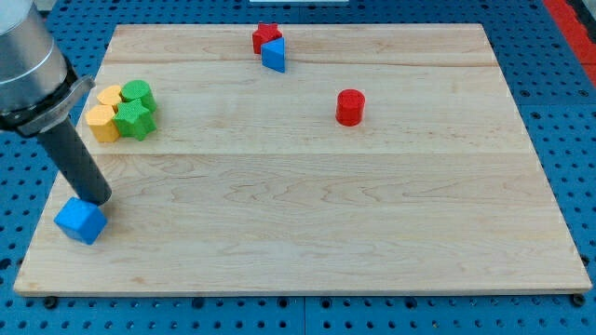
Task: Push the red circle closer to the blue cube
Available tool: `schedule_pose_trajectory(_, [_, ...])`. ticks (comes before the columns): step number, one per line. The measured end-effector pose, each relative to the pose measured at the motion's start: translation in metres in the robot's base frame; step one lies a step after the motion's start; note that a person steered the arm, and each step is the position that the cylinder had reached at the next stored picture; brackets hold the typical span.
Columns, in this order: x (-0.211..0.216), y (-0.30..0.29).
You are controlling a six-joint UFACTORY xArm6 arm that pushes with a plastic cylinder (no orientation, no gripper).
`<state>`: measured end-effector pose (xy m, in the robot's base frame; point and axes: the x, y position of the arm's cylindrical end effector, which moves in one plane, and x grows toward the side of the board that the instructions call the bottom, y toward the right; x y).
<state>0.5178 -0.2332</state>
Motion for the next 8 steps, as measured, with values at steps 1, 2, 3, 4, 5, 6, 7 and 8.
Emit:
schedule_pose_trajectory(1, [0.013,-0.008])
schedule_pose_trajectory(2, [0.013,-0.012])
schedule_pose_trajectory(3, [0.008,0.012])
schedule_pose_trajectory(4, [-0.012,0.065])
schedule_pose_trajectory(5, [-0.04,0.152])
schedule_pose_trajectory(6, [-0.067,0.247])
schedule_pose_trajectory(7, [-0.091,0.352])
schedule_pose_trajectory(8, [-0.148,0.382])
